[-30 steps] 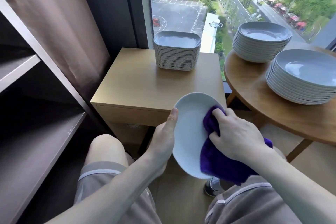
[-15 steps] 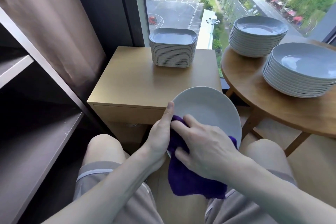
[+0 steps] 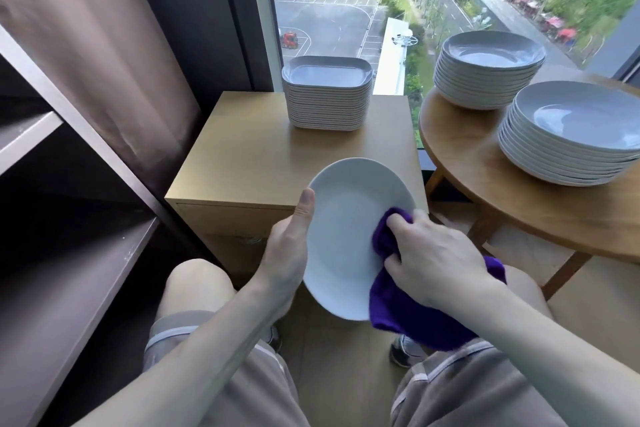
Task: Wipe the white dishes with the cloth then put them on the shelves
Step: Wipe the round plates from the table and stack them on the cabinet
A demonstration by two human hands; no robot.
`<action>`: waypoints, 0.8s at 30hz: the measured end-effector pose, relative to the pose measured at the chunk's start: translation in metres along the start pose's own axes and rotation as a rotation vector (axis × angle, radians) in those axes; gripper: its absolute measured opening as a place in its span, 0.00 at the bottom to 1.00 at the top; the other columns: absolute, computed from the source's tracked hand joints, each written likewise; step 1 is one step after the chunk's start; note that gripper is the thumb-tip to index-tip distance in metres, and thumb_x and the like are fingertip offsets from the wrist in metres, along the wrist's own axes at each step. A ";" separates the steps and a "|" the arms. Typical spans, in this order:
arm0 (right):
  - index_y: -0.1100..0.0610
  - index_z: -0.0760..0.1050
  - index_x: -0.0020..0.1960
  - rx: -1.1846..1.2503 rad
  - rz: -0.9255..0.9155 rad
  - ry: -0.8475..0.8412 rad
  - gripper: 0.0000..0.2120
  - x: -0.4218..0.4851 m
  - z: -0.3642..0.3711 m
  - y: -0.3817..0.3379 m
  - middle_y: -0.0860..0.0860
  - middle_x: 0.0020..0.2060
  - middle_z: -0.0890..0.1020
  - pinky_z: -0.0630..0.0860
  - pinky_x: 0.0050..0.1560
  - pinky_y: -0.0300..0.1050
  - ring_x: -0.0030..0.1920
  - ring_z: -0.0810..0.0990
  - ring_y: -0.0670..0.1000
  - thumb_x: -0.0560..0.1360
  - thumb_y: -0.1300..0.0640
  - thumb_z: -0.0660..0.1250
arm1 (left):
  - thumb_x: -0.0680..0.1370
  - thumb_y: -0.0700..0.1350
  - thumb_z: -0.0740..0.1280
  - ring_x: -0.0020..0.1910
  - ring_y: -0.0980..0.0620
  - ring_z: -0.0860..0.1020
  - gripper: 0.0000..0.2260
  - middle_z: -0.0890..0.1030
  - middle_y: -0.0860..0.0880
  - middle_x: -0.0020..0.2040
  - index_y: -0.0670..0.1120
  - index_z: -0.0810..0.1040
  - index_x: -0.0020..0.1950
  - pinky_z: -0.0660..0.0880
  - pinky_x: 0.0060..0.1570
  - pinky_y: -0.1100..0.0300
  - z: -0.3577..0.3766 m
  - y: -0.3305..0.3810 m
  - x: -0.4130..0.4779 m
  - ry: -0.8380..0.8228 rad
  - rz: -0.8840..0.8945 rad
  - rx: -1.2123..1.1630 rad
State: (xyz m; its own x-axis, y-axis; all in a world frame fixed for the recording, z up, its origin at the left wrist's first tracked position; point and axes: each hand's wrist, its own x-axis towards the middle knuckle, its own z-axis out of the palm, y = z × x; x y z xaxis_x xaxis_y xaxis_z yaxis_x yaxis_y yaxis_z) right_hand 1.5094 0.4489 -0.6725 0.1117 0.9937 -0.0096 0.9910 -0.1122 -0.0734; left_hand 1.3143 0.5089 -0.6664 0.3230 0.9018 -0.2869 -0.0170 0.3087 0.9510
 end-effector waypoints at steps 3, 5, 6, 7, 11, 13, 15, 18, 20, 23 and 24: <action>0.49 0.66 0.54 0.052 -0.093 -0.092 0.09 -0.014 0.004 -0.015 0.49 0.44 0.69 0.69 0.38 0.46 0.38 0.71 0.56 0.78 0.46 0.60 | 0.74 0.70 0.61 0.52 0.44 0.87 0.31 0.88 0.45 0.53 0.46 0.87 0.54 0.84 0.52 0.48 -0.002 0.001 0.002 0.043 0.003 -0.009; 0.48 0.67 0.57 0.113 -0.188 -0.130 0.10 -0.024 0.005 -0.030 0.49 0.47 0.72 0.72 0.38 0.45 0.39 0.73 0.54 0.78 0.46 0.60 | 0.73 0.71 0.61 0.52 0.42 0.87 0.32 0.88 0.44 0.52 0.45 0.86 0.54 0.82 0.53 0.45 -0.002 0.001 0.003 0.057 0.012 -0.001; 0.48 0.67 0.59 0.147 -0.238 -0.140 0.11 -0.030 0.006 -0.038 0.49 0.48 0.73 0.75 0.39 0.46 0.39 0.75 0.54 0.79 0.46 0.59 | 0.73 0.71 0.61 0.51 0.42 0.87 0.32 0.88 0.43 0.51 0.44 0.86 0.53 0.83 0.53 0.46 -0.001 0.001 0.003 0.059 0.016 0.001; 0.47 0.67 0.60 0.179 -0.283 -0.141 0.12 -0.035 0.006 -0.046 0.49 0.49 0.73 0.78 0.40 0.47 0.40 0.76 0.54 0.79 0.45 0.58 | 0.73 0.71 0.62 0.51 0.42 0.87 0.32 0.88 0.43 0.51 0.44 0.86 0.53 0.83 0.51 0.47 -0.001 -0.001 0.004 0.052 0.016 0.004; 0.46 0.66 0.61 0.274 -0.344 -0.056 0.15 -0.042 0.001 -0.060 0.47 0.50 0.72 0.79 0.37 0.51 0.38 0.77 0.55 0.77 0.43 0.56 | 0.75 0.70 0.62 0.50 0.47 0.87 0.32 0.88 0.43 0.50 0.43 0.87 0.53 0.82 0.47 0.58 0.007 -0.014 -0.001 -0.036 -0.001 0.040; 0.46 0.68 0.60 0.266 -0.342 0.038 0.15 -0.040 -0.002 -0.057 0.47 0.48 0.72 0.78 0.32 0.47 0.35 0.76 0.52 0.76 0.44 0.57 | 0.77 0.73 0.62 0.46 0.48 0.86 0.35 0.88 0.42 0.46 0.40 0.86 0.50 0.82 0.48 0.56 0.011 -0.017 -0.003 -0.069 0.000 0.109; 0.47 0.69 0.61 0.234 -0.318 0.094 0.16 -0.037 -0.002 -0.053 0.47 0.47 0.73 0.75 0.28 0.45 0.33 0.76 0.51 0.75 0.45 0.59 | 0.77 0.74 0.60 0.41 0.50 0.82 0.36 0.84 0.46 0.39 0.39 0.83 0.43 0.79 0.46 0.53 0.012 -0.017 -0.002 -0.080 0.017 0.171; 0.47 0.69 0.65 0.214 -0.228 0.125 0.20 -0.029 0.000 -0.045 0.48 0.49 0.73 0.77 0.29 0.48 0.35 0.77 0.53 0.74 0.45 0.59 | 0.77 0.74 0.59 0.38 0.53 0.78 0.32 0.81 0.51 0.35 0.46 0.81 0.37 0.74 0.43 0.57 0.012 -0.016 -0.003 -0.079 0.037 0.189; 0.47 0.66 0.66 0.188 -0.157 0.135 0.20 -0.020 0.000 -0.036 0.48 0.51 0.72 0.76 0.31 0.48 0.36 0.77 0.54 0.75 0.44 0.59 | 0.76 0.77 0.59 0.42 0.47 0.78 0.40 0.81 0.45 0.40 0.37 0.82 0.45 0.73 0.46 0.52 0.010 -0.016 -0.005 -0.083 0.021 0.172; 0.45 0.63 0.65 0.145 -0.064 0.097 0.18 -0.012 0.002 -0.020 0.47 0.49 0.69 0.69 0.35 0.45 0.36 0.72 0.53 0.77 0.44 0.58 | 0.76 0.76 0.58 0.48 0.35 0.83 0.43 0.86 0.38 0.49 0.34 0.82 0.55 0.77 0.50 0.45 0.008 -0.013 -0.006 -0.064 -0.002 0.147; 0.45 0.62 0.64 0.133 -0.047 0.068 0.17 -0.011 0.003 -0.017 0.46 0.48 0.68 0.69 0.36 0.45 0.36 0.72 0.53 0.77 0.44 0.58 | 0.77 0.73 0.58 0.51 0.36 0.85 0.39 0.87 0.39 0.51 0.37 0.84 0.56 0.79 0.54 0.43 0.007 -0.011 -0.005 -0.054 -0.008 0.131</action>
State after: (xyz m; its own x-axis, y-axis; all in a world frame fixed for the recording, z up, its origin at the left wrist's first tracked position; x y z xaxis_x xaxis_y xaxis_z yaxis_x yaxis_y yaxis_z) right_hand 1.4908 0.4400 -0.6740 0.0747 0.9951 0.0643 0.9771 -0.0602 -0.2041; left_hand 1.3198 0.4986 -0.6748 0.3730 0.8811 -0.2909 0.1079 0.2702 0.9567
